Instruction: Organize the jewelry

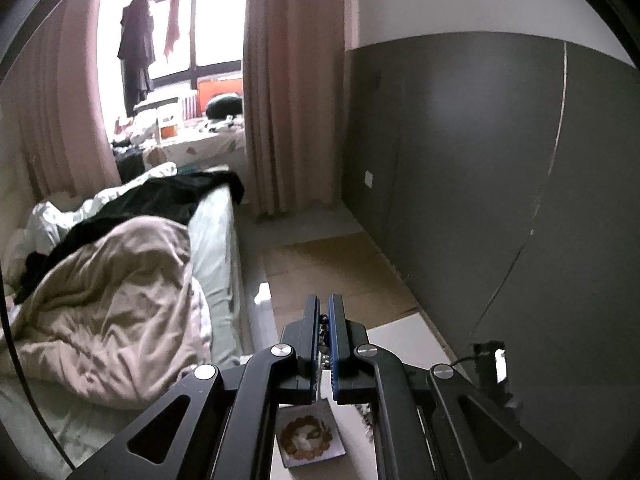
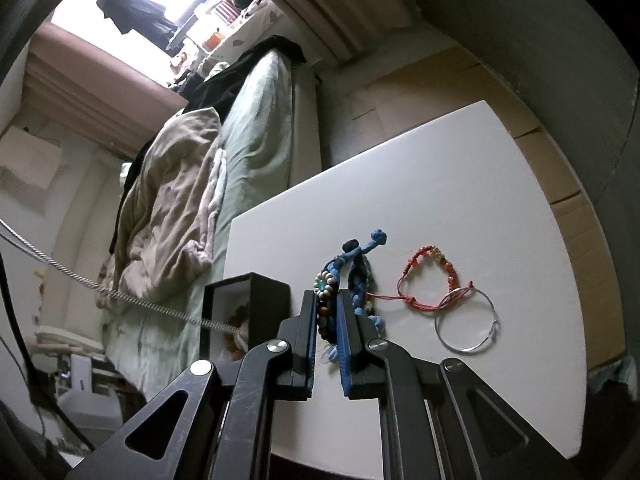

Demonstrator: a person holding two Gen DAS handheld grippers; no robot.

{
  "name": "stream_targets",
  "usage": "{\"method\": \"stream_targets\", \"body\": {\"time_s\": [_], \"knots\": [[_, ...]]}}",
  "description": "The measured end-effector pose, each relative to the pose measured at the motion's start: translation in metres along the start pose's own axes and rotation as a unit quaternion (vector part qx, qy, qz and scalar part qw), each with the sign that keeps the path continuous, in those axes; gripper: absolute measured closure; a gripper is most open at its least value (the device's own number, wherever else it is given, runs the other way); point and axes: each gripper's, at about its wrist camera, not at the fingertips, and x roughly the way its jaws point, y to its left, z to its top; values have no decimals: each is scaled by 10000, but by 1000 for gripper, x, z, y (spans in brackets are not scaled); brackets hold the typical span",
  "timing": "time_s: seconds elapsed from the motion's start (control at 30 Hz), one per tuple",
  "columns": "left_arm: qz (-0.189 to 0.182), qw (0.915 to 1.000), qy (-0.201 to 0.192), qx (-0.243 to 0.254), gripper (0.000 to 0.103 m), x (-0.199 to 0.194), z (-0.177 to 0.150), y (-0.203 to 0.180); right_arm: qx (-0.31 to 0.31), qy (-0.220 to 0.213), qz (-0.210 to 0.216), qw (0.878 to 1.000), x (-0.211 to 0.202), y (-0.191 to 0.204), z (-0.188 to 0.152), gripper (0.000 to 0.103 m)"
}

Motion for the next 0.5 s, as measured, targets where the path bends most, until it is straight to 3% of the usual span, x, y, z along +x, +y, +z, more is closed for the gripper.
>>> {"method": "stream_targets", "body": {"time_s": [0.27,0.5], "knots": [[-22,9993,260,-277,99,14,-20,19,60,23,-47,10000,1,-4,1,92],[-32,9996,81,-271,99,-5,-16,22,46,64,-98,9999,5,-1,0,92]]}}
